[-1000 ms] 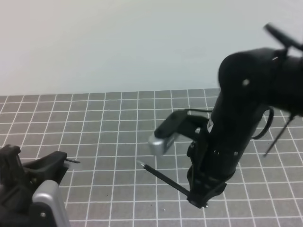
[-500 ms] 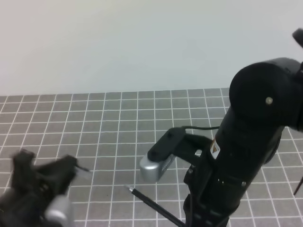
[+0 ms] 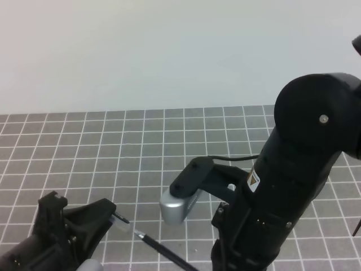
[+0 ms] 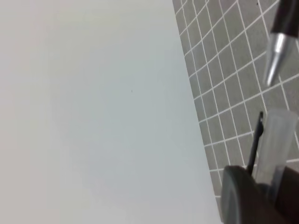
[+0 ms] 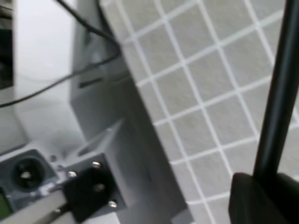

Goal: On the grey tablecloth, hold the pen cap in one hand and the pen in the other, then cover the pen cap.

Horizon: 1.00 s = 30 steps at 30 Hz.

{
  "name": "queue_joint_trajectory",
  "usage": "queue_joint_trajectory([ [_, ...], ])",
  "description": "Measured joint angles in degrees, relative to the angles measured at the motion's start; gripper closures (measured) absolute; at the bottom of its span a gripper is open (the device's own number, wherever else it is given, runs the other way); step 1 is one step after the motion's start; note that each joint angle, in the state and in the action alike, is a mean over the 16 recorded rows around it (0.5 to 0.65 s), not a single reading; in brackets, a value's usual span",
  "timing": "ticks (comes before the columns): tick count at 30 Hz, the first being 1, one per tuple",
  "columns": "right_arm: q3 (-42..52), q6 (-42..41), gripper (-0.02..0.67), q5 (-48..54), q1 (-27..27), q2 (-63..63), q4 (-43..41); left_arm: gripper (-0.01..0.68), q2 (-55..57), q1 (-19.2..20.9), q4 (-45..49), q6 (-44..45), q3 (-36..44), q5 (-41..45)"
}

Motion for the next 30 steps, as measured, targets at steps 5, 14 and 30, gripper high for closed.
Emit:
queue_joint_trajectory([
  [5, -0.02, -1.35, 0.599, 1.12, 0.01, -0.03, 1.66, 0.589, 0.04, -0.04, -0.04, 0.00, 0.00, -0.02],
  [14, -0.02, -2.66, 0.603, 1.49, 0.01, -0.01, 2.13, 0.589, 0.11, -0.03, -0.04, -0.58, 0.01, -0.71],
  [30, -0.04, -3.14, 0.621, 2.43, 0.00, -0.11, 1.23, 0.589, 0.21, -0.02, 0.37, -1.67, 0.04, -1.67],
])
